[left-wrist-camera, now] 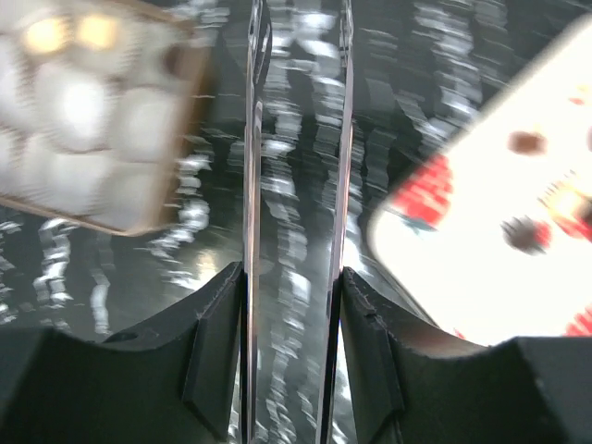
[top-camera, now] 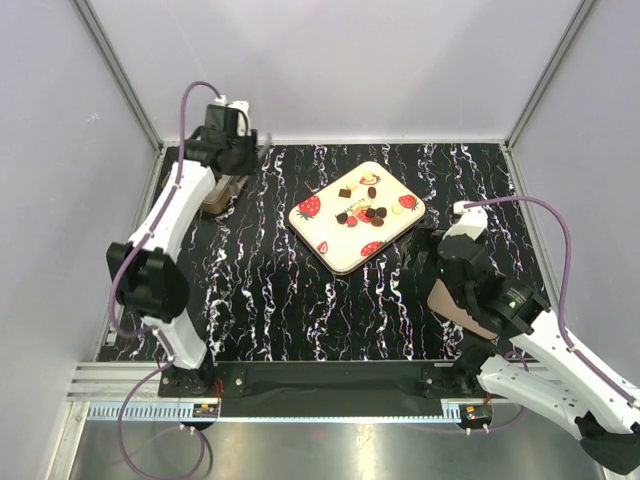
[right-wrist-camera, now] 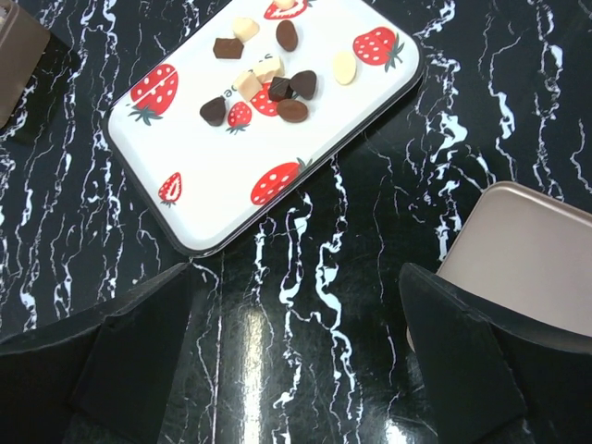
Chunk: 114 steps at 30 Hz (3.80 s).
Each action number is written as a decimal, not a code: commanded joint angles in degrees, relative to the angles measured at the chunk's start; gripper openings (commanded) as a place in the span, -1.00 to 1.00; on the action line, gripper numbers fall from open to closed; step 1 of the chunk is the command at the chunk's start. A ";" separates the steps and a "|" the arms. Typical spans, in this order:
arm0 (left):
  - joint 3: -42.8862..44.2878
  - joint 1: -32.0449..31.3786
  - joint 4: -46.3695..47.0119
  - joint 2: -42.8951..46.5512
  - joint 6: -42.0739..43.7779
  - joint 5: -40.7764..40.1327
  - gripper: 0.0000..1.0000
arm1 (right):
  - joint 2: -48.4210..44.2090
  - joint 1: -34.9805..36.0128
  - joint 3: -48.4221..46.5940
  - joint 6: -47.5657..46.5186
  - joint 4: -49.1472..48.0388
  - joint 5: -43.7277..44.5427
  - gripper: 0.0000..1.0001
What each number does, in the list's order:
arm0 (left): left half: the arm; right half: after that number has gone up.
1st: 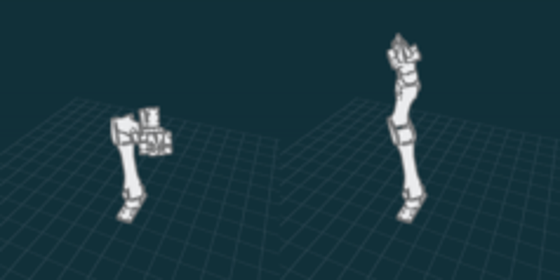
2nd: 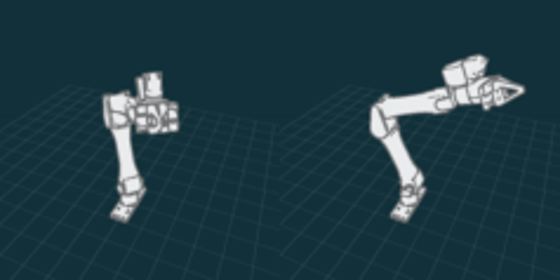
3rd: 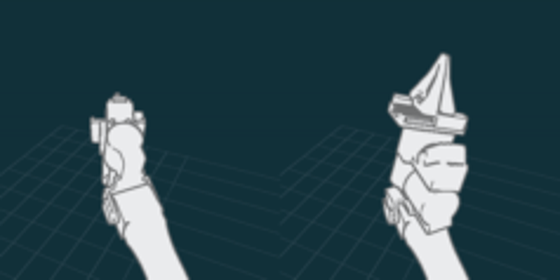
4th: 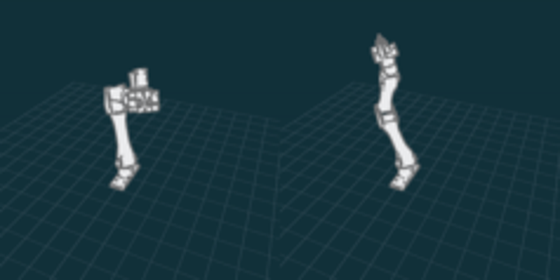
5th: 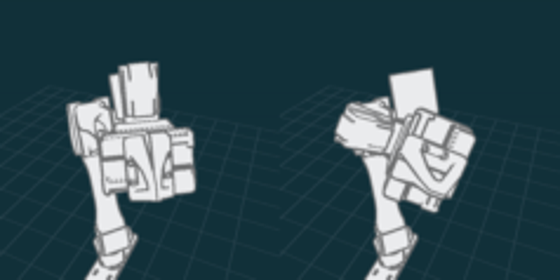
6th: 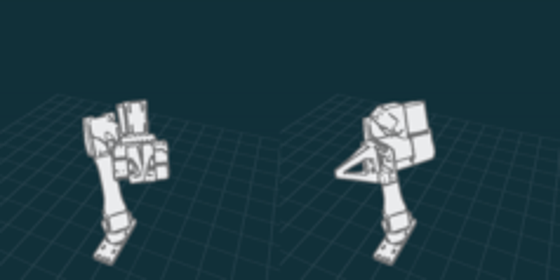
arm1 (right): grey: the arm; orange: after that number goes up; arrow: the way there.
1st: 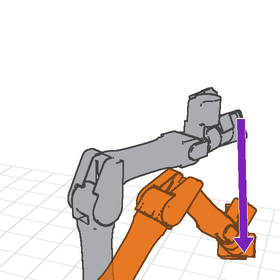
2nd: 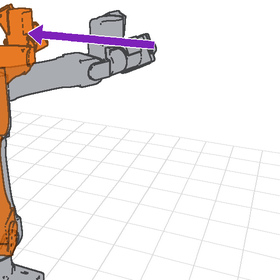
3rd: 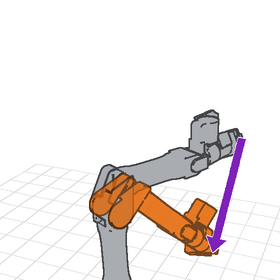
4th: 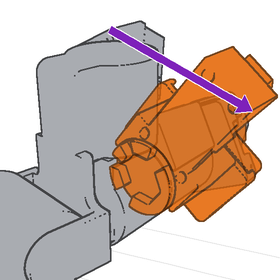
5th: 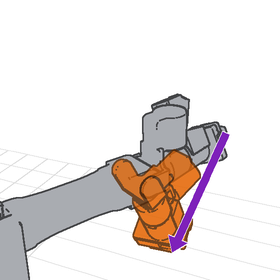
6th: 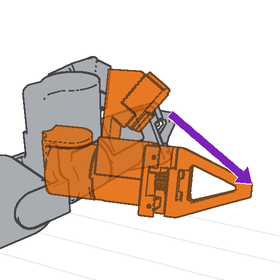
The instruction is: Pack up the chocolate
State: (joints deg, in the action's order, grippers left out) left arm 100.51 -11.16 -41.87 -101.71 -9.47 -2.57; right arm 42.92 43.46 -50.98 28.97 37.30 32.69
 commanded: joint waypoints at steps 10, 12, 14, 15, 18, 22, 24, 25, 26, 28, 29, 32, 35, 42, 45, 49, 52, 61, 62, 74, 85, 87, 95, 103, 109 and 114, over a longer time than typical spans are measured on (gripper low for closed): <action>-16.66 -17.83 10.75 12.42 -0.45 4.06 -0.05 | -3.63 0.13 -1.93 4.08 2.43 -2.28 1.00; -16.66 -19.07 10.58 11.54 -1.86 3.36 -0.05 | -3.80 0.13 -1.84 4.25 2.60 -2.28 1.00; -16.75 -21.00 10.75 9.96 -3.35 3.10 -0.05 | -4.07 0.13 -1.58 4.43 2.60 -2.36 0.99; -17.18 -22.58 11.28 9.08 -3.62 3.01 -0.04 | -4.16 0.13 -1.58 4.51 2.60 -2.45 0.99; -19.03 -25.30 13.39 7.24 -4.06 2.74 0.02 | -4.42 0.13 -1.14 4.34 2.51 -2.45 0.99; -18.95 -26.90 13.74 4.07 -4.15 0.46 0.02 | -4.51 0.13 -1.05 3.99 2.52 -2.28 0.99; -18.86 -27.51 13.57 2.67 -4.15 -1.02 0.02 | -4.59 0.13 -0.87 3.81 2.52 -2.10 0.99; -18.95 -27.69 13.74 2.31 -3.97 -1.38 0.01 | -4.68 0.04 -0.70 3.81 2.52 -2.01 0.99; -19.12 -27.78 13.83 1.96 -3.97 -2.08 0.01 | -4.68 0.04 -0.79 3.81 2.60 -1.93 0.99; -19.73 -28.04 14.70 1.17 -3.71 -2.44 0.01 | -4.77 0.04 -0.70 3.72 2.52 -1.84 1.00; -19.82 -28.04 14.62 0.90 -3.71 -2.96 0.01 | -4.77 0.04 -0.70 3.72 2.43 -1.92 1.00; -19.74 -28.30 14.36 -0.15 -3.45 -3.84 0.01 | -4.68 0.04 -0.61 3.37 2.34 -1.57 0.99; -20.09 -28.30 14.62 -0.77 -3.36 -4.20 0.01 | -4.51 0.13 -0.61 3.37 2.08 -1.57 0.99; -19.91 -28.57 14.45 -2.88 -2.92 -4.55 -0.02 | -4.51 0.04 -0.87 3.46 2.16 -1.57 0.99; -20.00 -28.66 14.27 -2.88 -3.00 -4.64 -0.06 | -4.42 0.13 -1.05 3.28 2.17 -1.49 0.99; -19.65 -28.83 12.95 -2.35 -3.01 -5.25 -0.13 | -4.51 0.13 -1.22 3.28 2.34 -1.49 0.99; -19.21 -28.75 11.81 -1.30 -2.83 -6.56 -0.15 | -4.33 0.04 -1.23 3.28 1.99 -1.66 0.99; -15.52 -28.66 6.63 2.30 -2.30 -11.40 -0.21 | -4.95 0.04 -0.79 3.46 1.81 -1.93 0.99; -14.74 -28.57 5.75 2.39 -2.22 -11.93 -0.21 | -5.12 0.04 -0.70 3.46 1.73 -1.93 0.99; -6.29 -14.70 -0.49 5.91 -2.04 -10.53 -0.24 | -6.00 0.13 0.09 3.29 1.11 -2.45 0.99; -1.81 3.93 -1.82 3.71 -2.39 -6.75 -0.26 | -1.79 0.13 1.76 3.46 -5.39 -7.72 0.99; -1.81 5.79 -1.03 3.54 -1.95 -6.14 -0.26 | -0.99 0.13 1.68 2.85 -6.10 -8.34 0.99; -0.13 12.82 -0.06 1.34 -1.51 -6.75 -0.26 | -0.90 0.04 1.14 2.58 -5.83 -8.25 0.99; -1.37 17.66 1.70 -0.94 -1.16 -6.48 -0.27 | -1.70 0.13 2.29 3.99 -6.80 -10.80 0.99; 0.82 18.36 2.93 -4.81 -0.19 -8.15 -0.27 | -1.60 0.13 0.27 3.11 -5.75 -7.81 0.99; 2.49 19.15 4.51 -8.06 0.25 -9.47 -0.28 | -1.96 0.04 -0.17 3.46 -4.87 -8.08 0.99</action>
State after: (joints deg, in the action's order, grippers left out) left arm 99.53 7.33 -41.80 -109.08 -10.35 -10.41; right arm 41.52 43.46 -48.95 32.82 33.65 23.05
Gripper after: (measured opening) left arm 0.363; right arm 0.994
